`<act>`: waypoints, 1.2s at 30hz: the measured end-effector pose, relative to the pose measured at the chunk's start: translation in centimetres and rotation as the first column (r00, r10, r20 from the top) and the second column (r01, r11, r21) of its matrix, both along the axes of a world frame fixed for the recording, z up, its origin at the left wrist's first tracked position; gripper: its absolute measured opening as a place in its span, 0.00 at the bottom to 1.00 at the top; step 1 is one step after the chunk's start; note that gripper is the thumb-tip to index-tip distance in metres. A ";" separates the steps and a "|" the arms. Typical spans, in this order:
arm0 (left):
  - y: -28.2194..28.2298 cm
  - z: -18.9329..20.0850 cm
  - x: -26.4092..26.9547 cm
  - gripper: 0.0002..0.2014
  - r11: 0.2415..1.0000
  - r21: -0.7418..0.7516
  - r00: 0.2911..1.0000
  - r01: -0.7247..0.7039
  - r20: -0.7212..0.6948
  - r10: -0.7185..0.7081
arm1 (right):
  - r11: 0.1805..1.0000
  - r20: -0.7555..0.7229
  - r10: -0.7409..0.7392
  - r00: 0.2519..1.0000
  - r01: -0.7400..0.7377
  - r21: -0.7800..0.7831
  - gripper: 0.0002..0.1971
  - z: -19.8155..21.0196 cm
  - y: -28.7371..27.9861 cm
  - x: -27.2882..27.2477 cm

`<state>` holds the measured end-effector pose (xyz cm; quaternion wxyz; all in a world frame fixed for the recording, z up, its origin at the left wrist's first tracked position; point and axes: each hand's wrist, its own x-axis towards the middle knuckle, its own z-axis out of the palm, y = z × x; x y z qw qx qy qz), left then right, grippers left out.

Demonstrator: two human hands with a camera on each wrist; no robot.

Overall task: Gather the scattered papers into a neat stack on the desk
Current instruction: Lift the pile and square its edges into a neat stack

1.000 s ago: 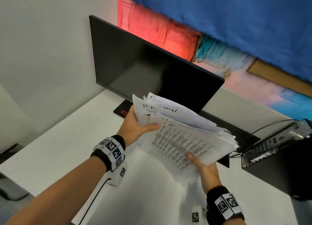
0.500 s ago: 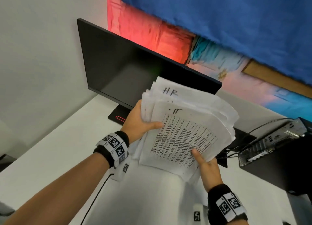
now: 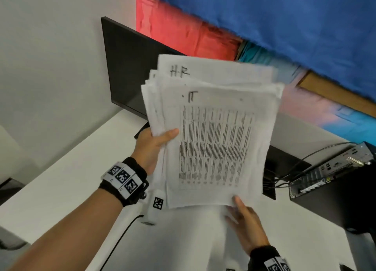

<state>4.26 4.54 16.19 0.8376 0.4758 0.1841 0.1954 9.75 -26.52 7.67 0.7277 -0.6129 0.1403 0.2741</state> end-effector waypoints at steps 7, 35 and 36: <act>-1.7 -2.2 -0.1 0.20 0.986 -0.161 0.999 0.041 -0.024 -0.046 | 0.940 0.012 -0.042 0.999 0.035 0.339 0.28 3.1 3.0 0.5; 2.8 -7.3 -1.6 0.19 0.946 0.315 0.953 0.081 -0.303 0.020 | 0.935 0.326 0.077 0.942 0.045 -0.353 0.19 0.7 -0.8 1.0; 2.4 -7.4 -1.5 0.18 0.940 0.324 0.948 0.102 -0.318 0.007 | 0.935 0.296 0.068 0.953 0.043 -0.353 0.14 0.5 -0.8 1.1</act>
